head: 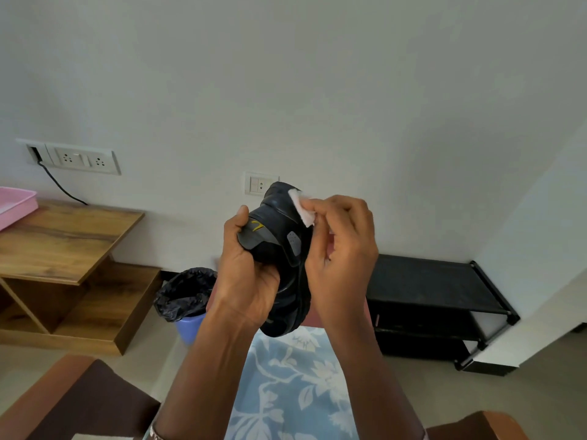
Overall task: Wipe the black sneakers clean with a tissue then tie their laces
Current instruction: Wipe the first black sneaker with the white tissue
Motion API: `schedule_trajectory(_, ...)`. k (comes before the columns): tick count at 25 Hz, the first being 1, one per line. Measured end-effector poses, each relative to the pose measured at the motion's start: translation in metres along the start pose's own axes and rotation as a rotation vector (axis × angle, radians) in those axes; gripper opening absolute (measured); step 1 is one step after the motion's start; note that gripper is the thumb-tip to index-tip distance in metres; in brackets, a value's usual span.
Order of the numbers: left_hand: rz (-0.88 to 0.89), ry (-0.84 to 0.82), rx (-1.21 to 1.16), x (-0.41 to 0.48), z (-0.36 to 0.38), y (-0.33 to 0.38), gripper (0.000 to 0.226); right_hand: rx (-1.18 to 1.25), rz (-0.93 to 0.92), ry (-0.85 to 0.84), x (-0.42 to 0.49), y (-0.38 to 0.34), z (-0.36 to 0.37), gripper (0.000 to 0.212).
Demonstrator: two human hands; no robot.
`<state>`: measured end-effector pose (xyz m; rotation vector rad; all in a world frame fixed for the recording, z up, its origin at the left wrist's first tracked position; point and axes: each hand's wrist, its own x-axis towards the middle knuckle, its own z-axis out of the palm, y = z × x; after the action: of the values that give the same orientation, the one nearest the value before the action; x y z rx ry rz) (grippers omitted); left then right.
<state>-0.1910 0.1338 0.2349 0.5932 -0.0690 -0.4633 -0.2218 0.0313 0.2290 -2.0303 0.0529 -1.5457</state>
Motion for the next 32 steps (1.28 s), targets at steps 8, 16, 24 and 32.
schedule_trajectory(8, 0.093, 0.064, -0.120, 0.004, 0.002, 0.013, 0.049, 0.048, 0.154, -0.133, -0.036, 0.014, -0.004, 0.017)
schedule_trajectory(16, 0.029, -0.003, -0.092, -0.003, 0.009, 0.004, 0.060, 0.026, -0.038, -0.097, 0.004, -0.001, -0.006, 0.023)
schedule_trajectory(24, 0.091, 0.042, -0.180, 0.001, 0.005, 0.013, 0.049, 0.097, 0.146, -0.181, -0.033, 0.013, -0.013, 0.013)
schedule_trajectory(32, 0.073, 0.008, -0.131, 0.000, 0.012, 0.009, 0.062, 0.154, 0.021, -0.185, -0.020, -0.011, -0.017, 0.017)
